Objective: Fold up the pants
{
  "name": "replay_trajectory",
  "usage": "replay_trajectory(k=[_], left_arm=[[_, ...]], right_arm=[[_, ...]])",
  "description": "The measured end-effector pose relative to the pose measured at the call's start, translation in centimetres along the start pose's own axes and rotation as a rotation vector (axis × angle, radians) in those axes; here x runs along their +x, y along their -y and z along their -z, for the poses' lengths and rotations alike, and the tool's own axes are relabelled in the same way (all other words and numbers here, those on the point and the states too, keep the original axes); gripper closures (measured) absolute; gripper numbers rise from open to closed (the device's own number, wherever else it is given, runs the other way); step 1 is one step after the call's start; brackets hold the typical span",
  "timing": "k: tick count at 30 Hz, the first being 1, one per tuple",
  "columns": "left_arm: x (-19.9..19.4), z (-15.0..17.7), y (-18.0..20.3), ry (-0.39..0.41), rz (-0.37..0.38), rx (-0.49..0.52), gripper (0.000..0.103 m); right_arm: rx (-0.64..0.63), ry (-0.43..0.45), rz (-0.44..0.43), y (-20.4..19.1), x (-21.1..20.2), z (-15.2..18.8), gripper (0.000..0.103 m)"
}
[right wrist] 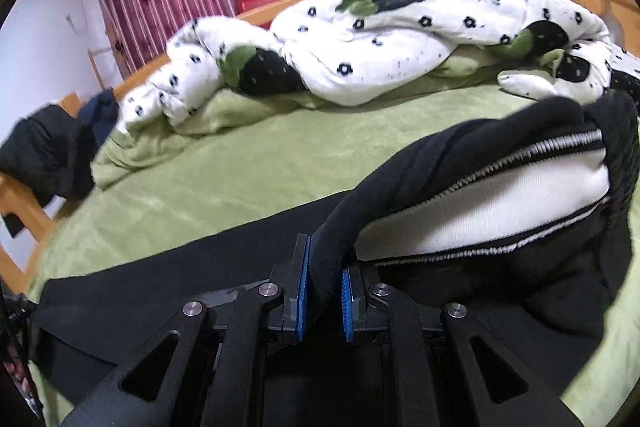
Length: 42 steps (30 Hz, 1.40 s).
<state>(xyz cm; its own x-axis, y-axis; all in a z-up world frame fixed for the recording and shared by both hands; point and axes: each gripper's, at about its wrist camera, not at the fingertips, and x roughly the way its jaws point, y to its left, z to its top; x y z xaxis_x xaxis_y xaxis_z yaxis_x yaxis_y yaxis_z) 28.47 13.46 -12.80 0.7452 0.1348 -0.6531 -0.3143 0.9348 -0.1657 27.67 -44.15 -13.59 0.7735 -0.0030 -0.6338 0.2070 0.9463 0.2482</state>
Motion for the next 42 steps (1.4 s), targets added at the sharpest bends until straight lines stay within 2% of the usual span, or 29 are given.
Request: replay_trajectory(k=[5, 7, 8, 9, 10, 11, 12, 19, 22, 26, 31, 33, 41, 42], left_arm=[[2.7, -0.8, 1.3, -0.012, -0.046, 0.022, 0.092], [2.8, -0.9, 1.9, -0.034, -0.063, 0.049, 0.090], [2.5, -0.9, 2.0, -0.048, -0.065, 0.061, 0.081], [2.0, -0.8, 2.1, -0.063, -0.063, 0.074, 0.069], [1.4, -0.6, 2.1, -0.071, -0.056, 0.079, 0.062], [0.7, -0.3, 2.1, -0.075, -0.039, 0.080, 0.049], [0.0, 0.1, 2.0, -0.078, -0.023, 0.078, 0.042], [-7.2, 4.1, -0.3, -0.153, 0.097, 0.012, 0.040], [-9.9, 6.7, -2.3, -0.156, 0.143, -0.016, 0.038], [-10.9, 9.9, -4.7, -0.157, 0.166, -0.038, 0.038], [-8.2, 11.3, -7.1, -0.222, 0.213, -0.126, 0.038], [-6.8, 11.1, -7.7, -0.229, 0.246, -0.180, 0.038], [-2.7, 8.5, -6.4, -0.212, 0.272, -0.216, 0.040], [-2.1, 8.0, -6.3, -0.208, 0.277, -0.231, 0.041]], right_arm=[[-0.029, -0.049, 0.081, -0.6, 3.7, 0.3, 0.090], [-0.045, -0.055, 0.091, -0.6, 3.5, 0.3, 0.083], [-0.061, -0.058, 0.093, -0.9, 3.1, 0.3, 0.080], [-0.074, -0.060, 0.088, -1.0, 2.7, 0.3, 0.074], [-0.095, -0.063, 0.079, -1.2, 2.1, 0.4, 0.065], [-0.125, -0.063, 0.083, -1.6, 1.2, 0.6, 0.061], [-0.154, -0.059, 0.096, -1.9, 0.1, 0.9, 0.055], [-0.273, -0.119, 0.095, -2.3, -7.4, 3.6, 0.051], [-0.269, -0.104, 0.093, -1.0, -11.4, 6.1, 0.038], [-0.224, -0.100, 0.094, 1.7, -13.6, 9.8, 0.036], [-0.024, -0.157, 0.057, 6.1, -12.0, 12.3, 0.036], [-0.001, -0.158, 0.046, 6.8, -11.0, 12.4, 0.036], [0.114, -0.161, -0.010, 7.7, -5.3, 9.9, 0.036], [0.117, -0.161, -0.009, 7.8, -4.9, 9.4, 0.040]])
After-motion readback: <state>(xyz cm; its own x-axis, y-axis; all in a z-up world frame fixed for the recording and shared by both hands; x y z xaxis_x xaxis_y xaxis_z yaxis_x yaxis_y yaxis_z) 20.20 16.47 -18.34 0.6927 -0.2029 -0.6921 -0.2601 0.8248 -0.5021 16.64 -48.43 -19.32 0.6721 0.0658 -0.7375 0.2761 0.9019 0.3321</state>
